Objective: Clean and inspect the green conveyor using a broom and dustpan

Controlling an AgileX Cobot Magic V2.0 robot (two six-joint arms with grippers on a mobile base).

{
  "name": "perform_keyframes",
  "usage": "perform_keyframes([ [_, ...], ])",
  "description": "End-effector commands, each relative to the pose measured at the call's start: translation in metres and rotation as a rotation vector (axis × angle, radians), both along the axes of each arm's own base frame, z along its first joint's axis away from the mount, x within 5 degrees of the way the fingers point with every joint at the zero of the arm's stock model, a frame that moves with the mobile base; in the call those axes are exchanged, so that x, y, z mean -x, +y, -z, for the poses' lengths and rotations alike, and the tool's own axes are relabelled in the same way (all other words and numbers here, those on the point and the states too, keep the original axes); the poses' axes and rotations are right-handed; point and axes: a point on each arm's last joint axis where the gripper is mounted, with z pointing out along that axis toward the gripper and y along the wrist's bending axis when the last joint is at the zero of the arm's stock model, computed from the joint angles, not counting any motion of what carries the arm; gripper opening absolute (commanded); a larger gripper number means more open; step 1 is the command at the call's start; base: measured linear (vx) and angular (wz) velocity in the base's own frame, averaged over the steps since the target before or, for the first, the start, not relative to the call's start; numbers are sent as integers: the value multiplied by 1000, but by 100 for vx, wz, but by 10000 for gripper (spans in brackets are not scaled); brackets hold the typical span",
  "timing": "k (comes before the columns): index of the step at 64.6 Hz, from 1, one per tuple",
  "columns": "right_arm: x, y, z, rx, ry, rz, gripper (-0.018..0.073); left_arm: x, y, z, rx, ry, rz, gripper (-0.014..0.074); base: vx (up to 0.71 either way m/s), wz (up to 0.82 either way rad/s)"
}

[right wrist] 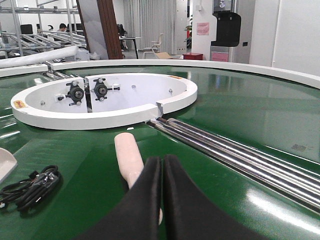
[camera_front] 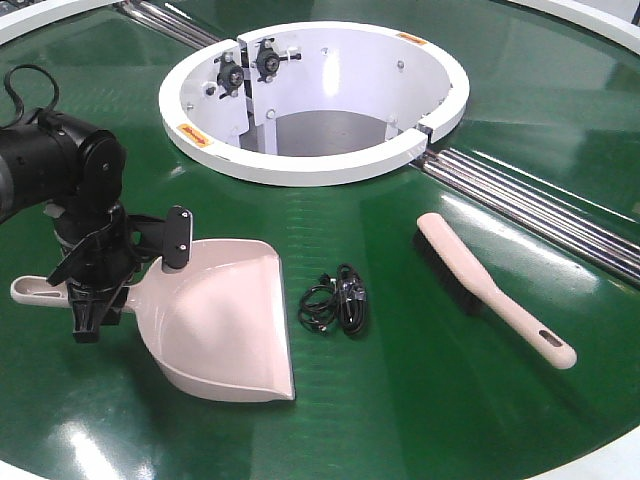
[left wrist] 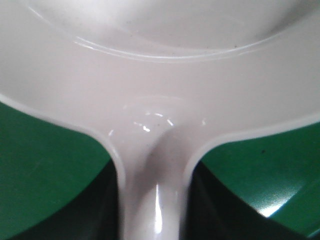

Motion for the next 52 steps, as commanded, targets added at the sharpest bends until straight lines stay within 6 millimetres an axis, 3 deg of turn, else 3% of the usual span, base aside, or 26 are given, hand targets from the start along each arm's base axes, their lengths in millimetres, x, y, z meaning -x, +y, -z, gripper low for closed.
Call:
perform_keyframes([
  [1, 1, 1, -6, 3, -78, -9, -9, 6, 2, -25, -14, -24, -4, -7, 0, 0],
  [52, 1, 1, -5, 3, -75, -9, -9, 6, 2, -25, -13, -25, -4, -6, 0, 0],
])
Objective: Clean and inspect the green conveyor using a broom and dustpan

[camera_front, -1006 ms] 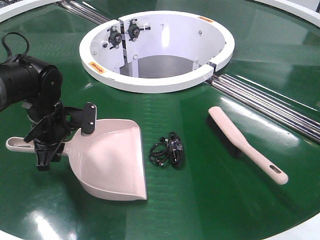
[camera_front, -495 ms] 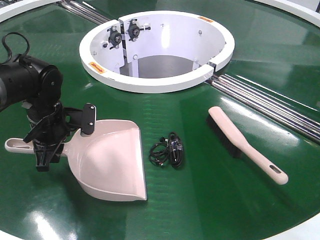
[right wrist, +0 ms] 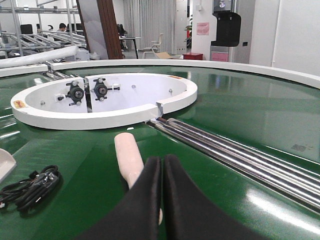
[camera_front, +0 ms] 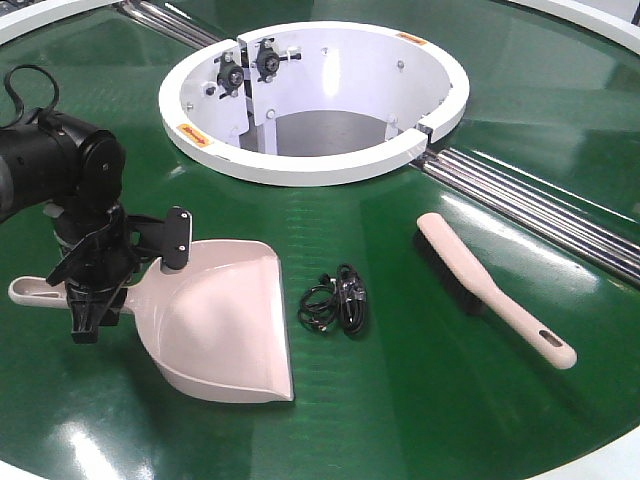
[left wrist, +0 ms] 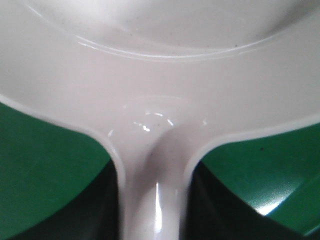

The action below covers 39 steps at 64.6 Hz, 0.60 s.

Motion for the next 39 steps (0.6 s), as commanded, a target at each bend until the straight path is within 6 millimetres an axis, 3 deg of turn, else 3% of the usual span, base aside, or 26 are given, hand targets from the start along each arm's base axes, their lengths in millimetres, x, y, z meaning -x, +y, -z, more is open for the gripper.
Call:
perform_keyframes([
  [1, 1, 1, -5, 3, -75, -9, -9, 6, 2, -25, -9, -29, -4, -6, 0, 0],
  [28, 1, 1, -6, 9, -78, -9, -9, 6, 2, -25, -9, -29, -4, -6, 0, 0],
  [39, 4, 2, -24, -13, -225, -25, -9, 6, 2, -25, -9, -29, -4, -6, 0, 0],
])
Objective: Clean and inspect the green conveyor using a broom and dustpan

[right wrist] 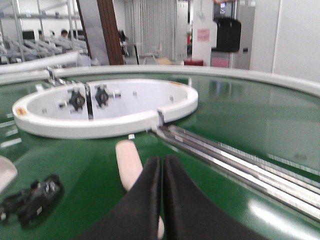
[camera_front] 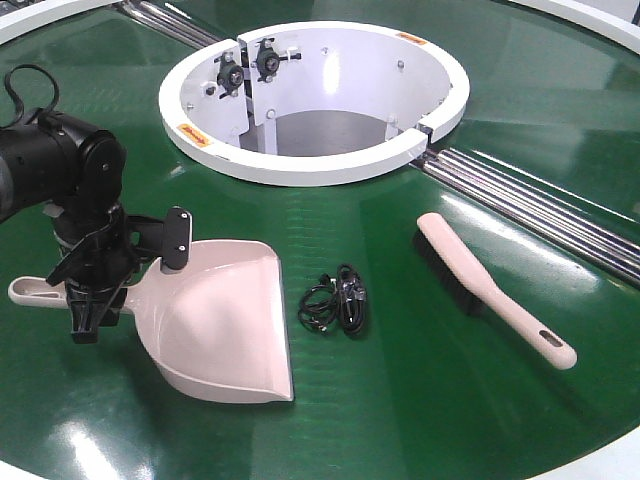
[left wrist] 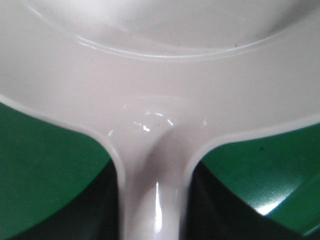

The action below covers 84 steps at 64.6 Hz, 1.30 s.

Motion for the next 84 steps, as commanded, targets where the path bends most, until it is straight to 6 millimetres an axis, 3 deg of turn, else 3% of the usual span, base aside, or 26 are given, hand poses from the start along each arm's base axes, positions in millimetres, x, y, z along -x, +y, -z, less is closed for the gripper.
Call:
perform_keyframes([
  [1, 5, 1, -22, -9, -188, -19, -9, 5, 1, -25, -7, -31, -4, -6, 0, 0],
  [8, 9, 1, -47, -19, -241, -19, -9, 5, 1, -25, -7, -31, -4, -6, 0, 0],
  [16, 8, 0, -89, -89, -206, -18, -9, 5, 1, -25, -7, -31, -4, -6, 0, 0],
  [23, -6, 0, -119, -78, -74, 1, -9, 5, 1, -25, -7, -31, -4, -6, 0, 0],
  [31, -29, 0, -141, -68, 149, 28, -9, 5, 1, -25, -7, -31, -4, -6, 0, 0],
  [39, -52, 1, -142, -57, 349, 48, -9, 5, 1, -25, -7, -31, -4, -6, 0, 0],
  [62, -94, 4, -110, 30, 614, 46, 43, 5, 1, -25, -7, -31, -4, -6, 0, 0],
  [71, -107, 7, -107, 42, 708, 38, 172, 5, 1, -25, -7, -31, -4, -6, 0, 0],
  [84, -129, 23, -116, 155, 806, -49, 453, 5, 1, -25, -7, -31, -4, -6, 0, 0],
])
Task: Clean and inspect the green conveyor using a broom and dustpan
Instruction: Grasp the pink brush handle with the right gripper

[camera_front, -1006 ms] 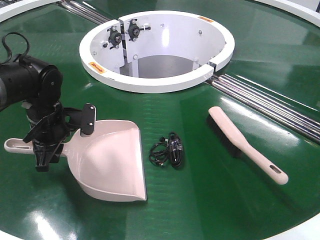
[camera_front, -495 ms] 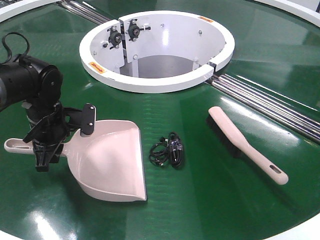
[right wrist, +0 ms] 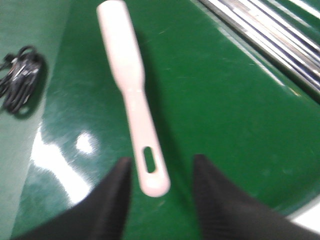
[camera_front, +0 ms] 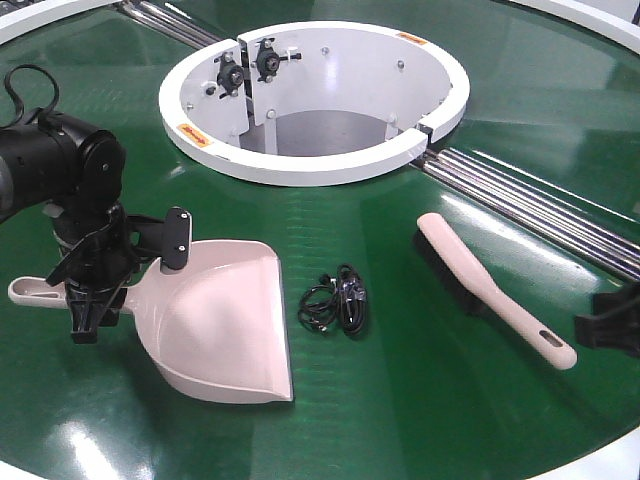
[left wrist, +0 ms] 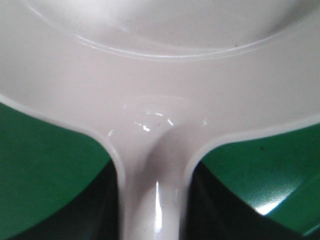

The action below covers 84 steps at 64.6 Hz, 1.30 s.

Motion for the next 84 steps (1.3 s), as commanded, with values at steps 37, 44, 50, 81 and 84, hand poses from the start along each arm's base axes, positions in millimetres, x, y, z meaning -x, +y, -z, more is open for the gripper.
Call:
perform_keyframes([
  [37, -125, 38, 17, 150, 463, -143, 568, 6, 1, -25, -6, -31, -4, -6, 0, 0],
  [44, -141, 42, 32, 173, 519, -164, 557, 6, 1, -25, -6, -31, -4, -6, 0, 0],
  [50, -152, 42, 39, 194, 540, -170, 557, 6, 1, -25, -6, -31, -4, -6, 0, 0],
  [81, -174, 44, 84, 259, 685, -203, 429, 6, 1, -25, -6, -31, -4, -6, 0, 0],
  [84, -175, 44, 86, 259, 689, -198, 371, 6, 1, -25, -6, -31, -4, -6, 0, 0],
])
